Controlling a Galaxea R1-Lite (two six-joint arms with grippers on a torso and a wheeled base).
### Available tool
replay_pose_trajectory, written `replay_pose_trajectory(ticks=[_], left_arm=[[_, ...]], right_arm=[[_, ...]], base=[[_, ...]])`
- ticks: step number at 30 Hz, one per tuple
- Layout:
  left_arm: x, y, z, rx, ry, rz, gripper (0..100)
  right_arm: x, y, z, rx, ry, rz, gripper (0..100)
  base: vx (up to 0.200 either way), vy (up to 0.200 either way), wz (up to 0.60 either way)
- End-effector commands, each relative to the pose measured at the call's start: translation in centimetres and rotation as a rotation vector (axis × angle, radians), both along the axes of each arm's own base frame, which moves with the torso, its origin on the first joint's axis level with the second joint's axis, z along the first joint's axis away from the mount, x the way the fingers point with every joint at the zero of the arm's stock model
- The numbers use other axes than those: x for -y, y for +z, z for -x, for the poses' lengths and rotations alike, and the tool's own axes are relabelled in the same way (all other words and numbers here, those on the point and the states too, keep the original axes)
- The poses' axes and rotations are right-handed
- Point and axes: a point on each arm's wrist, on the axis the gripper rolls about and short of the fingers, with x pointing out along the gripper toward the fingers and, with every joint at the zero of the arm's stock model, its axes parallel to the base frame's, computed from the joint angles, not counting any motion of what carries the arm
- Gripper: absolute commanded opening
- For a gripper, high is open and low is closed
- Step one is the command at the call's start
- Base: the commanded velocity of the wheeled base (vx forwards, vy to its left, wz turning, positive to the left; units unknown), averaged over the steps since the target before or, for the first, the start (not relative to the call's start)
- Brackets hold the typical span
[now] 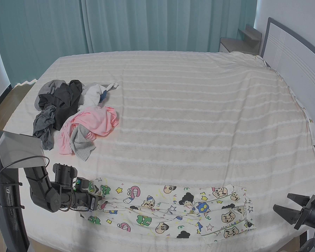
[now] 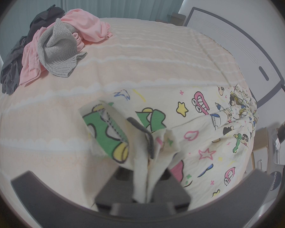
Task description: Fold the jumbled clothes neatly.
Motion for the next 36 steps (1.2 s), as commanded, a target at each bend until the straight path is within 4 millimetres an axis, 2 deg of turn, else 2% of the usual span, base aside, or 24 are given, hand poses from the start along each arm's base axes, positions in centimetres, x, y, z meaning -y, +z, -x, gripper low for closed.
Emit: replay_pose_trajectory(ticks=[1,14,22,29,31,33,36], left_arm=[[-0.3,0.0,0.4,-0.007,0.003,-0.004,0],[-2.3,2.9,0.5,0.074,0.069,0.008,0],[-4.2,3.2,0.6,0.079,0.123,0.016,0],[-7.0,4.1,1.1,0.098,0.154,0.095,0],[-9.0,4.2,1.5,0.104,0.206,0.117,0],[-9.4,4.2,1.6,0.105,0.216,0.122,0],[-12.0,4.4,1.9,0.126,0.280,0.144,0]], right_arm=[[0.0,0.0,0.0,-0.003,0.001,0.001,100],[0.0,-0.2,0.2,0.001,0.002,-0.003,100],[0.0,-0.2,0.2,-0.002,0.006,-0.005,100],[0.0,-0.3,0.2,-0.005,0.006,-0.008,100],[0.0,-0.3,0.2,-0.006,0.007,-0.008,100],[0.0,-0.3,0.2,-0.006,0.007,-0.008,100],[0.0,-0.2,0.2,-0.005,0.009,-0.009,100]], base=[[0.000,0.000,0.00],[0.000,0.000,0.00],[0.000,0.000,0.00],[0.000,0.000,0.00],[0.000,0.000,0.00],[0.000,0.000,0.00],[0.000,0.000,0.00]])
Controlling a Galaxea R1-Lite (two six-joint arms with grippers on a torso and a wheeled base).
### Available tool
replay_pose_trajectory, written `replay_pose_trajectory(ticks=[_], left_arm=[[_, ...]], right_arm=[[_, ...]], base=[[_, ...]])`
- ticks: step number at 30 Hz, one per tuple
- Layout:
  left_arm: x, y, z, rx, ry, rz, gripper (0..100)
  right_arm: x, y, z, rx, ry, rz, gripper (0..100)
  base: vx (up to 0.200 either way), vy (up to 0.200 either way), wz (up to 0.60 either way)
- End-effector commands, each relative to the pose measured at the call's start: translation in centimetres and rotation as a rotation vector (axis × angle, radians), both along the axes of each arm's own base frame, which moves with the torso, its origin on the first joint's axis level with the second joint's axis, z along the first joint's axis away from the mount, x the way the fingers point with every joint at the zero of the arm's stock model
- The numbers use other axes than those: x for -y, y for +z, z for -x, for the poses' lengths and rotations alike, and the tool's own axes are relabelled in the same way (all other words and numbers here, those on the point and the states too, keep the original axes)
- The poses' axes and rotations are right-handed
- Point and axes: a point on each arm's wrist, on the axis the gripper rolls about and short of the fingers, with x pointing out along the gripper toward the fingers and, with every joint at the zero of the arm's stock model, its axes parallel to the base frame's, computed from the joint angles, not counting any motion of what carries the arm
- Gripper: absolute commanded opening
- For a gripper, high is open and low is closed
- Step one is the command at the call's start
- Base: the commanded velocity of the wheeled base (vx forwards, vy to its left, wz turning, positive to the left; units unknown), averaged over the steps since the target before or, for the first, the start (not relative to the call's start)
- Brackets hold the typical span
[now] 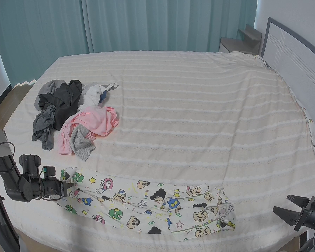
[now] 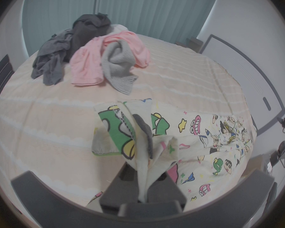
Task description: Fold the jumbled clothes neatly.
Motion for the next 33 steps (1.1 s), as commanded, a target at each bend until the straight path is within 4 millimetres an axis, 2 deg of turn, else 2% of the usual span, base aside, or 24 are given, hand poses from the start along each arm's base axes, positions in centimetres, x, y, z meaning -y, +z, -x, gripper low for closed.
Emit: replay_pose_trajectory(ticks=[1,6,7,8,9,10,11,12,14,19,22,25,31,32,33], left_arm=[[-3.4,0.5,0.4,0.032,0.090,0.021,0],[-7.0,0.8,0.8,0.061,0.163,0.059,0],[-7.2,0.9,0.8,0.063,0.166,0.060,0],[-8.7,1.0,1.0,0.054,0.199,0.082,0],[-8.7,1.0,1.0,0.054,0.199,0.082,0],[-10.0,1.3,1.1,0.054,0.219,0.103,0],[-10.1,1.3,1.1,0.054,0.221,0.104,0],[-11.5,1.6,1.3,0.059,0.248,0.120,0],[-13.0,1.9,1.4,0.066,0.280,0.125,0],[-15.3,2.9,1.7,0.065,0.307,0.174,0],[-15.0,3.7,2.0,0.035,0.299,0.205,0],[-13.7,5.2,2.3,0.032,0.271,0.208,0],[-8.4,9.3,2.1,0.043,0.151,0.221,0],[-6.5,10.6,2.1,0.041,0.114,0.240,0],[-6.5,10.6,2.1,0.041,0.114,0.240,0]], right_arm=[[0.0,0.0,0.0,-0.001,0.002,0.000,100],[0.0,0.0,0.0,-0.003,-0.002,0.000,100],[0.0,0.0,0.0,-0.002,-0.002,-0.001,100],[0.0,0.0,0.0,-0.005,-0.005,-0.010,100],[0.0,0.0,0.0,-0.005,-0.005,-0.010,100],[0.0,0.0,0.0,-0.010,-0.008,-0.018,100],[0.0,0.0,0.0,-0.009,-0.008,-0.018,100],[0.0,0.0,0.0,-0.011,-0.010,-0.023,100],[0.0,0.0,0.0,-0.013,-0.012,-0.027,100],[0.0,0.0,0.0,-0.014,-0.012,-0.028,100],[0.0,0.0,0.0,-0.012,-0.014,-0.029,100],[0.0,0.0,0.0,-0.012,-0.012,-0.029,100],[0.0,0.1,0.0,-0.018,-0.016,-0.043,100],[0.0,0.1,0.0,-0.022,-0.017,-0.051,100],[0.0,0.1,0.0,-0.022,-0.017,-0.051,100]], base=[[0.000,0.000,0.00],[0.000,0.000,0.00],[0.000,0.000,0.00],[0.000,0.000,0.00],[0.000,0.000,0.00],[0.000,0.000,0.00],[0.000,0.000,0.00],[0.000,0.000,0.00],[0.000,0.000,0.00],[0.000,0.000,0.00],[0.000,0.000,0.00],[0.000,0.000,0.00],[0.000,0.000,0.00],[0.000,0.000,0.00],[0.000,0.000,0.00]])
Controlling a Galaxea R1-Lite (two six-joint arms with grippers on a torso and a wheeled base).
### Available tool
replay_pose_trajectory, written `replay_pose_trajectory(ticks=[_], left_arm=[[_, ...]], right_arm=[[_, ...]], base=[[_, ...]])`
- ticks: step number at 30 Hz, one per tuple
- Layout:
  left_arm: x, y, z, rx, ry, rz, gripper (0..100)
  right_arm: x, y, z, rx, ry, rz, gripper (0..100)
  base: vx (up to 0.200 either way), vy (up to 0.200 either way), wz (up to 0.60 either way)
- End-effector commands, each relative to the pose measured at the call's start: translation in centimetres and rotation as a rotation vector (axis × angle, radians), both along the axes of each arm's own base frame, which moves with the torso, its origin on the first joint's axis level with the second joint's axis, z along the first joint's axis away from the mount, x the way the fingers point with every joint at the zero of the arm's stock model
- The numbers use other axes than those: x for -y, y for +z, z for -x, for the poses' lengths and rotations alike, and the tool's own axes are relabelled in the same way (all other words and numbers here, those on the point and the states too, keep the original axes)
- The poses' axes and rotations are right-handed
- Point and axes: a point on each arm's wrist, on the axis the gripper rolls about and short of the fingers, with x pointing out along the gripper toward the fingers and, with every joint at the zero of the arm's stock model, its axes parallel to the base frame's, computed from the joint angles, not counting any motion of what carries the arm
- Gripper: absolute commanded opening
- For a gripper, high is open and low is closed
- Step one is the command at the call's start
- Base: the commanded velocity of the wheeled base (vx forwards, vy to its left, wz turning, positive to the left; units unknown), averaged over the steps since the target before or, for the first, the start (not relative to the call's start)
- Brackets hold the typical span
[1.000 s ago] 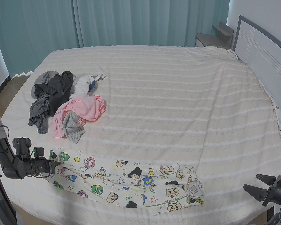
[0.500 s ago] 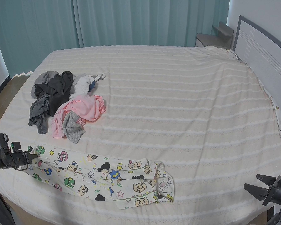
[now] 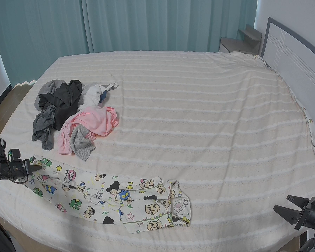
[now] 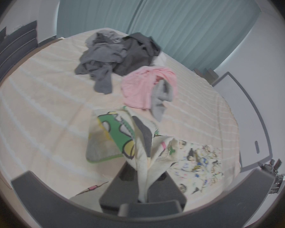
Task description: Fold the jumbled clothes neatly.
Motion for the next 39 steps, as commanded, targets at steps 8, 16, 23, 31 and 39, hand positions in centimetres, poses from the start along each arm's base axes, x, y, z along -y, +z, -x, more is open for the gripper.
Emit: replay_pose_trajectory(ticks=[8,16,23,31,39], left_arm=[[16.8,9.2,0.1,0.050,-0.298,0.010,0],[27.7,10.2,0.6,0.048,-0.463,-0.032,0],[33.4,8.7,0.2,0.011,-0.570,-0.054,0],[36.5,6.4,-0.7,-0.001,-0.624,-0.051,0],[38.8,6.1,-1.2,0.015,-0.632,0.017,0]], right_arm=[[-0.1,0.3,-0.1,-0.005,0.000,-0.028,100],[-0.2,0.2,-0.2,-0.017,0.024,-0.035,100],[-0.2,0.4,-0.3,-0.014,0.026,-0.033,100],[-0.2,0.5,-0.4,-0.010,0.026,-0.034,100],[-0.2,0.5,-0.3,-0.012,0.048,-0.041,100]], base=[[0.000,0.000,0.00],[0.000,0.000,0.00],[0.000,0.000,0.00],[0.000,0.000,0.00],[0.000,0.000,0.00]])
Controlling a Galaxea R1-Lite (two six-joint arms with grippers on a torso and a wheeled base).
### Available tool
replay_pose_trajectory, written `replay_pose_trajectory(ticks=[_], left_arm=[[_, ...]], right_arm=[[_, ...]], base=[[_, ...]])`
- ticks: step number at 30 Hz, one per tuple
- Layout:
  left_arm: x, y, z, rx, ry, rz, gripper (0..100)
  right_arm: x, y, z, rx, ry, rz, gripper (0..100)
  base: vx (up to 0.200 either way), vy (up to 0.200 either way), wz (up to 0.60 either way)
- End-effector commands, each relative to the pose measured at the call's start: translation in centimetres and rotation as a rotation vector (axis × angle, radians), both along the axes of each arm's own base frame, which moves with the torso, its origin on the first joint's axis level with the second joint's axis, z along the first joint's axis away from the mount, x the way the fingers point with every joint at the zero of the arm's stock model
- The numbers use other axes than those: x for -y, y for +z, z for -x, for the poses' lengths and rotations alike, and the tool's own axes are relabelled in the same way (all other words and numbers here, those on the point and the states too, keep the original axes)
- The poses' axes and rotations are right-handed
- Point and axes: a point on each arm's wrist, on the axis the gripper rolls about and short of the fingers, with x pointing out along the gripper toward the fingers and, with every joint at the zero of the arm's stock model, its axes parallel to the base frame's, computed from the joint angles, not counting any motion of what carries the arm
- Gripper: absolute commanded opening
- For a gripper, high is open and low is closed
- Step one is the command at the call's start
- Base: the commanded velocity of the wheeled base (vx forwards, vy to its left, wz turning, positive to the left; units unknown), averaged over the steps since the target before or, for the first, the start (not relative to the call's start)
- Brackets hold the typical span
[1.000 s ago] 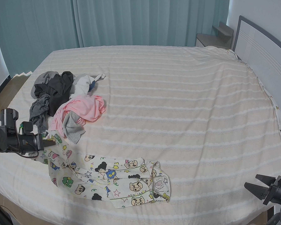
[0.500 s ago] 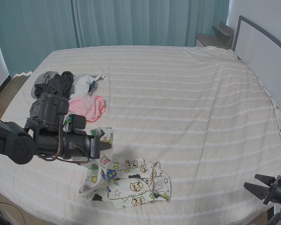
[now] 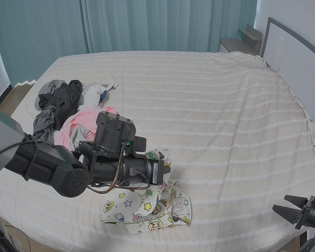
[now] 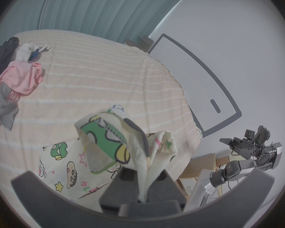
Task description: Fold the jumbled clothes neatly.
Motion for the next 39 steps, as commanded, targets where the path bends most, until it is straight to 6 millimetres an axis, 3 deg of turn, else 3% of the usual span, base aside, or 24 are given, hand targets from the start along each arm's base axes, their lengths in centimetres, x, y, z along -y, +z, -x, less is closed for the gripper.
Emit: replay_pose_trajectory(ticks=[1,10,11,17,30,33,35,39], left_arm=[[1.3,-1.2,-0.2,-0.022,-0.027,-0.013,0],[2.7,-2.1,-0.6,-0.032,-0.054,-0.018,0],[2.9,-2.1,-0.7,-0.031,-0.058,-0.016,100],[4.0,-2.3,-0.9,-0.012,-0.047,0.033,100],[4.0,-1.2,-1.8,0.030,0.076,0.131,100],[2.4,0.0,-2.0,0.039,0.130,0.166,100],[-0.1,0.8,-1.7,0.034,0.175,0.178,100],[-6.1,0.8,0.0,-0.023,0.302,0.183,100]], right_arm=[[0.0,0.0,0.0,0.001,0.001,0.000,100],[0.0,-0.1,0.1,0.002,0.001,-0.001,100],[0.0,-0.1,0.2,0.001,0.001,0.000,100],[0.0,-0.2,0.2,-0.004,0.001,0.002,100],[-0.1,-0.2,0.0,-0.013,0.020,0.003,100],[-0.3,0.1,-0.5,-0.026,0.050,0.002,100],[-0.8,0.6,-1.5,-0.052,0.074,0.007,100],[-2.8,1.6,-5.9,-0.155,0.117,0.028,100]], base=[[0.000,0.000,0.00],[0.000,0.000,0.00],[0.000,0.000,0.00],[0.000,0.000,0.00],[0.000,0.000,0.00],[0.000,0.000,0.00],[0.000,0.000,0.00],[0.000,0.000,0.00]])
